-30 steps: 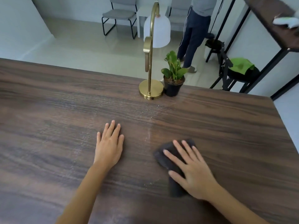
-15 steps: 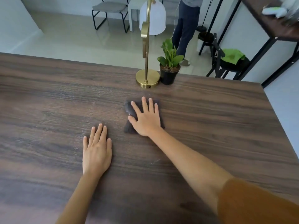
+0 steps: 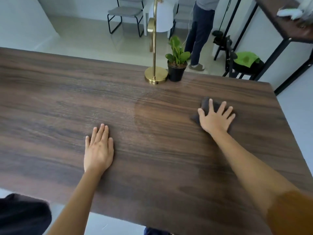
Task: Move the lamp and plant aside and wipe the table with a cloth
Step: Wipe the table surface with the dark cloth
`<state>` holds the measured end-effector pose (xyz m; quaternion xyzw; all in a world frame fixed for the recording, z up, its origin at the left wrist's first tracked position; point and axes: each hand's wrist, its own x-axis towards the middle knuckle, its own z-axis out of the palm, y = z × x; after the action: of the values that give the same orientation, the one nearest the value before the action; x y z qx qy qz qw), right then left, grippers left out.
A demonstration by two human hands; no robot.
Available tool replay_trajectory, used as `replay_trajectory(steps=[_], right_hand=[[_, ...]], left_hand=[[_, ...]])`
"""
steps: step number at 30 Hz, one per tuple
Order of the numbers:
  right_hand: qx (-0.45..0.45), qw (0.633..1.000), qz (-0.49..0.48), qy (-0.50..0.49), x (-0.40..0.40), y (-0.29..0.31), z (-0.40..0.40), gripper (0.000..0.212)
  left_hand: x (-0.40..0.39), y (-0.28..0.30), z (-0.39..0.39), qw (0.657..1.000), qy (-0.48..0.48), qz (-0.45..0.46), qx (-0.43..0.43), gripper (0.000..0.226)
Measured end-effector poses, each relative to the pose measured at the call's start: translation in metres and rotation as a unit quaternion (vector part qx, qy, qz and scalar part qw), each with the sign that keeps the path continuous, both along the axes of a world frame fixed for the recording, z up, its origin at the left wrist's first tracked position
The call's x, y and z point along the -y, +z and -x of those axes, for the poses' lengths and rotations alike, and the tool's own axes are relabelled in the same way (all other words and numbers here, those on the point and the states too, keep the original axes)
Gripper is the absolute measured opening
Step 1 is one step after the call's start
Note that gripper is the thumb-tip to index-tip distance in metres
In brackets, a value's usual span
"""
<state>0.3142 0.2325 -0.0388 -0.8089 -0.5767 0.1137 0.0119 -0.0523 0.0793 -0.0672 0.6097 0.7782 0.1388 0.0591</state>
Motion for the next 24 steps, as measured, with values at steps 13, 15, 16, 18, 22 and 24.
replay_trajectory(steps=[13,15,16,18,22,24], right_hand=[[-0.007,0.946,-0.082,0.314,0.254,-0.032,-0.054,0.058],[0.031,0.979,-0.046,0.197,0.229,-0.028,-0.092,0.065],[0.044,0.989,-0.038,0.138,0.209,-0.024,-0.096,0.068],[0.028,0.999,-0.012,0.020,0.164,-0.015,-0.074,0.070],[-0.012,0.996,-0.001,0.086,0.128,-0.008,0.043,0.068],[-0.021,0.974,-0.035,0.223,0.162,-0.016,0.109,0.064]], left_hand=[[0.023,-0.008,-0.008,0.999,0.009,0.033,-0.008,0.052],[0.020,-0.007,-0.028,0.999,-0.012,0.041,-0.006,0.053],[0.021,-0.006,-0.038,0.999,-0.022,0.046,-0.003,0.054],[0.028,-0.004,-0.051,0.998,-0.045,0.049,-0.002,0.054],[0.056,0.003,-0.049,0.996,-0.081,0.035,-0.009,0.054],[0.075,0.005,-0.037,0.997,-0.073,0.034,-0.012,0.053]])
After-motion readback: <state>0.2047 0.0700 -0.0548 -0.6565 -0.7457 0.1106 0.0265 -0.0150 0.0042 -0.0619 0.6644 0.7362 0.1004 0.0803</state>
